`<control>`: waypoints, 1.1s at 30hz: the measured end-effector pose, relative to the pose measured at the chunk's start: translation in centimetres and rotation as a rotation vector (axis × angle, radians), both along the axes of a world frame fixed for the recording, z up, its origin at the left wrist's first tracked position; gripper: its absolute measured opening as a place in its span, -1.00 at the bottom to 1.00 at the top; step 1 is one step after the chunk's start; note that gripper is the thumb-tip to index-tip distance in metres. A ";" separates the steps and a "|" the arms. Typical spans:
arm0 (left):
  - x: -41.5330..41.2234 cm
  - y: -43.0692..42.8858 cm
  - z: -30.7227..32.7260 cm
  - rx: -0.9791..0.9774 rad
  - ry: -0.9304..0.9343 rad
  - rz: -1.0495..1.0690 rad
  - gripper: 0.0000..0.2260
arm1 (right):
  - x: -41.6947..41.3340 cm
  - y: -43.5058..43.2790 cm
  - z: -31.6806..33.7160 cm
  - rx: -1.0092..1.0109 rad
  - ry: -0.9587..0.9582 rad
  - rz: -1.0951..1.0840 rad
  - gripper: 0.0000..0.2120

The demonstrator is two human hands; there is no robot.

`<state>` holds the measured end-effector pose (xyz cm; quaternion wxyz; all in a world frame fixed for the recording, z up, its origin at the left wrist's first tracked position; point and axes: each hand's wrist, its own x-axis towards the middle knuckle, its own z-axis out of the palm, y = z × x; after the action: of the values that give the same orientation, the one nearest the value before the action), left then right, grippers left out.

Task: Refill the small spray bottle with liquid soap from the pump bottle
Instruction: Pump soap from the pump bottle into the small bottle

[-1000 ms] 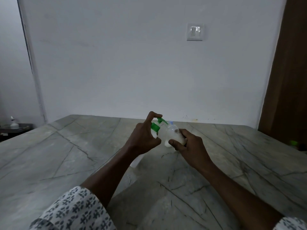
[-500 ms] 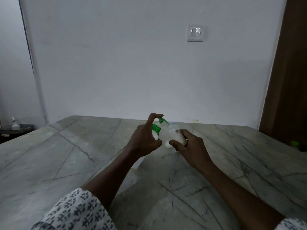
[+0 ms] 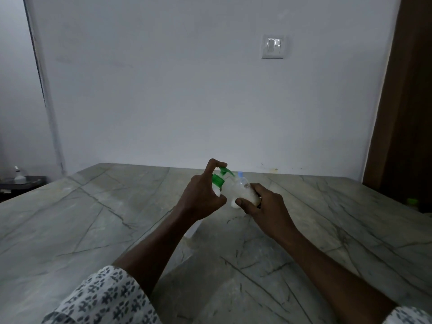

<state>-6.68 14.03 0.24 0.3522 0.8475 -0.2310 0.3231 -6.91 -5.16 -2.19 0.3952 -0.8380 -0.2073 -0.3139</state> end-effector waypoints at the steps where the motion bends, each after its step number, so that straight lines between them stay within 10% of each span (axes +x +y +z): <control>1: 0.0 0.0 0.0 0.005 -0.001 -0.004 -0.35 | 0.0 0.0 0.0 0.007 -0.002 -0.002 -0.55; 33: -0.1 0.1 0.2 -0.009 -0.009 -0.038 -0.41 | -0.4 0.1 0.2 -0.024 0.034 -0.005 -0.50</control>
<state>-6.79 14.14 0.48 0.3610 0.8399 -0.2473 0.3210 -7.32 -5.04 -2.00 0.3879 -0.8485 -0.2019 -0.2982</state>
